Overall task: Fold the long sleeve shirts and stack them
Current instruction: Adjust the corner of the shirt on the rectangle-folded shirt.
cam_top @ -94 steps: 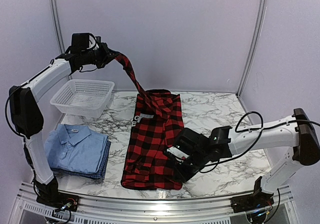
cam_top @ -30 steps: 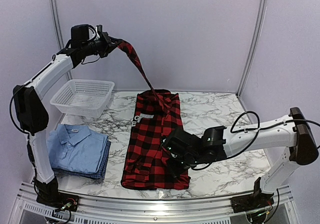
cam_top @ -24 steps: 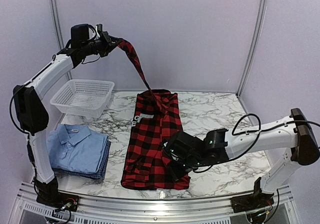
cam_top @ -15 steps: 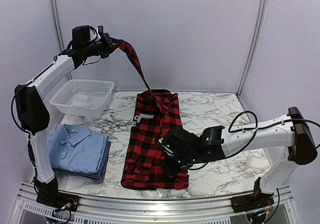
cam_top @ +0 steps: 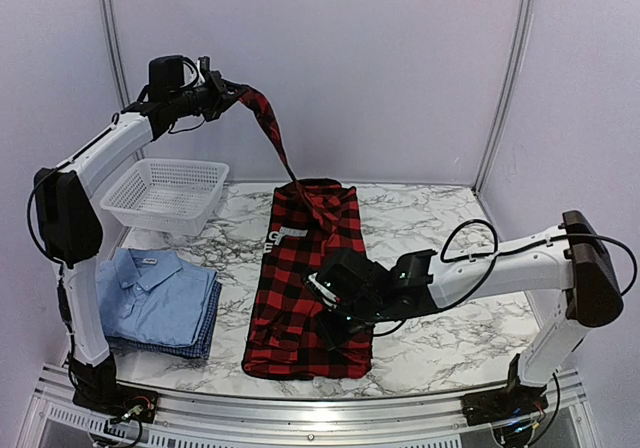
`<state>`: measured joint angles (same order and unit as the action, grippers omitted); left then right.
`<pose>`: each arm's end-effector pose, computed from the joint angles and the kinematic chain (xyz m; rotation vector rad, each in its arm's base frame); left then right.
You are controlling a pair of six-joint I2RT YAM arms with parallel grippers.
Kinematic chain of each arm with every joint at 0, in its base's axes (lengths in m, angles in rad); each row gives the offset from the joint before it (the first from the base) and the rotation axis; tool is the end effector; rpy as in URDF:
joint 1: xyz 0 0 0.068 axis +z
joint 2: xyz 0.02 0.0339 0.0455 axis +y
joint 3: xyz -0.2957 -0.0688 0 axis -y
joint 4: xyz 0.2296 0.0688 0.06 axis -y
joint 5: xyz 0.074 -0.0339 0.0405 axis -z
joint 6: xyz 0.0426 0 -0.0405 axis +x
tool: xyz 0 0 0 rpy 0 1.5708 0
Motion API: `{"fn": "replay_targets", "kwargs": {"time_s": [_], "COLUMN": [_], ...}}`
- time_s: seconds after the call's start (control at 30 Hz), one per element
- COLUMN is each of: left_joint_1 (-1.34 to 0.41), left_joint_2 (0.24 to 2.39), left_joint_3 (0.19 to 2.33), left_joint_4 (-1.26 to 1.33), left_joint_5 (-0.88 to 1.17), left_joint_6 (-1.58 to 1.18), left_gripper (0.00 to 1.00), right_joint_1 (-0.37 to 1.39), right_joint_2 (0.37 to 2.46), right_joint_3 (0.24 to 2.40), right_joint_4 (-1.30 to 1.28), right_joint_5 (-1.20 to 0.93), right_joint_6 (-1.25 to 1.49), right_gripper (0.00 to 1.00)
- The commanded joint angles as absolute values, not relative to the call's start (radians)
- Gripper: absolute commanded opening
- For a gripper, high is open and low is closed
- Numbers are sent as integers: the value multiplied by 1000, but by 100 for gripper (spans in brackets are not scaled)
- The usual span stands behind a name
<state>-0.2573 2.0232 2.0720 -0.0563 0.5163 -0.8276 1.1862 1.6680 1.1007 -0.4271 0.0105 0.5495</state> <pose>0.4653 -0.1442 0.4497 -0.0497 1.7226 -1.2311 0.1273 0.3133 0.2373 -0.8405 2.5638 0.6011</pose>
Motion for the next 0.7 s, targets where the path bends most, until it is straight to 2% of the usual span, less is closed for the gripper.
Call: {"fn": "replay_targets", "kwargs": {"time_s": [0.0, 0.4, 0.6, 0.67], "left_joint_1": [-264, -309, -358, -375], "left_joint_2": [2018, 2005, 1944, 1921], "left_joint_3": [2056, 2016, 1907, 1862], "left_joint_4": [-14, -14, -14, -14], "left_joint_5": [540, 590, 657, 678], "left_joint_6": [-823, -807, -749, -727], "left_gripper": [0, 0, 0, 0], "right_joint_1": [1175, 1170, 1136, 1110], "right_joint_2": [1691, 1716, 1610, 1567], "right_joint_3": [1090, 1063, 1027, 1021], "right_joint_4": [-381, -326, -312, -326], "right_joint_5": [-50, -108, -87, -69], "right_joint_6": [548, 541, 542, 537], "right_gripper": [0, 0, 40, 45]}}
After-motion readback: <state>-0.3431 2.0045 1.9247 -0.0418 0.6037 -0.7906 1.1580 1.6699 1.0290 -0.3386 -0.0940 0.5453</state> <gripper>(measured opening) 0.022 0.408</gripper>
